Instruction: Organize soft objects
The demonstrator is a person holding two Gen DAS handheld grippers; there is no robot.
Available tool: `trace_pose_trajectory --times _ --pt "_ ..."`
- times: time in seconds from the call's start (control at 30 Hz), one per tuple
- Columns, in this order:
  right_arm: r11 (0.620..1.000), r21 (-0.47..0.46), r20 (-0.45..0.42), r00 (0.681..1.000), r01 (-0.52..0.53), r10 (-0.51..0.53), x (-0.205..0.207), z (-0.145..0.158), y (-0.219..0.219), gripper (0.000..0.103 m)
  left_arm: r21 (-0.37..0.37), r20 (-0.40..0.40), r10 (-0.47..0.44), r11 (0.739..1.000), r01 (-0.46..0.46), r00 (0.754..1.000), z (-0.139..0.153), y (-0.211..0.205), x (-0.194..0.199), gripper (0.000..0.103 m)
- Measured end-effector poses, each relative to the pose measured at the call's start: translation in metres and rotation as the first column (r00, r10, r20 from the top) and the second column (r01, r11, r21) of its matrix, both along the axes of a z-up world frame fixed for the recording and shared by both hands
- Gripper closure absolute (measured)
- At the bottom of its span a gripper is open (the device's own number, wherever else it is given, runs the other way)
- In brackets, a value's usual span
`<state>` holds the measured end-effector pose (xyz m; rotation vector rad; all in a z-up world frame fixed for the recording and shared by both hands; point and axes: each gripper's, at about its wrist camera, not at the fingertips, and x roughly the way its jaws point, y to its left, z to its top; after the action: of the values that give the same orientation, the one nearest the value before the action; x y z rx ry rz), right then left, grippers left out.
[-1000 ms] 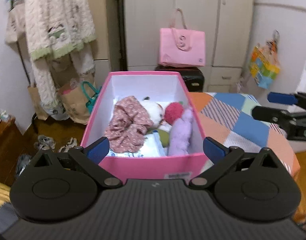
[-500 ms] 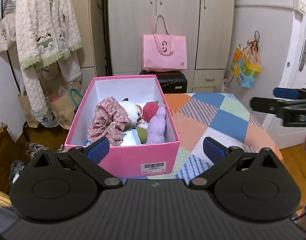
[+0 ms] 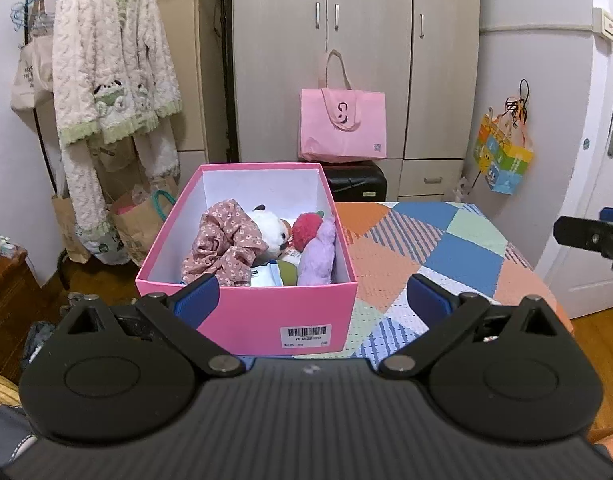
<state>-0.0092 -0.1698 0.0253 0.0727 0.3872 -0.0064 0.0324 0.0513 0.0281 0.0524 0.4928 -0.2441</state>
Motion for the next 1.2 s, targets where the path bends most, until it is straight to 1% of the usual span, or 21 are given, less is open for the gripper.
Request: trace_pose_trajectory --times 0.07,0.2,0.33,0.5,0.73,0.87,1.2 --pt "1.0 -0.019 0.005 1.0 0.021 -0.021 -0.004 -0.004 0.004 0.002 0.006 0.006 0.008 1.0 -0.008 1.0 -0.003 -0.001 -0.001 0.001" --pt "0.999 -0.033 0.01 1.0 0.018 -0.018 -0.012 -0.006 0.012 0.002 -0.021 -0.002 0.009 1.0 -0.009 1.0 -0.006 0.001 -0.002 0.001" --pt "0.998 -0.052 0.017 0.999 0.028 -0.027 -0.019 -0.007 0.017 0.002 -0.023 0.003 0.013 1.0 -0.013 1.0 -0.008 0.002 -0.005 0.001" --pt "0.998 -0.046 0.004 0.999 0.043 -0.043 -0.02 -0.012 0.015 0.002 -0.011 0.018 0.034 0.999 -0.033 0.999 -0.008 0.003 -0.01 0.001" --pt "0.996 -0.049 -0.002 0.997 0.074 -0.074 -0.024 -0.016 0.011 0.002 0.003 0.021 0.037 0.999 -0.037 0.999 -0.01 0.001 -0.013 0.001" --pt "0.993 -0.069 0.005 0.996 0.092 -0.092 -0.026 -0.016 0.014 0.002 0.021 0.031 0.042 0.999 -0.042 0.999 -0.012 -0.001 -0.017 0.001" --pt "0.992 -0.093 0.007 0.997 0.08 -0.08 -0.033 -0.018 0.02 0.002 0.051 0.042 0.061 0.997 -0.063 0.997 -0.015 -0.006 -0.022 0.001"
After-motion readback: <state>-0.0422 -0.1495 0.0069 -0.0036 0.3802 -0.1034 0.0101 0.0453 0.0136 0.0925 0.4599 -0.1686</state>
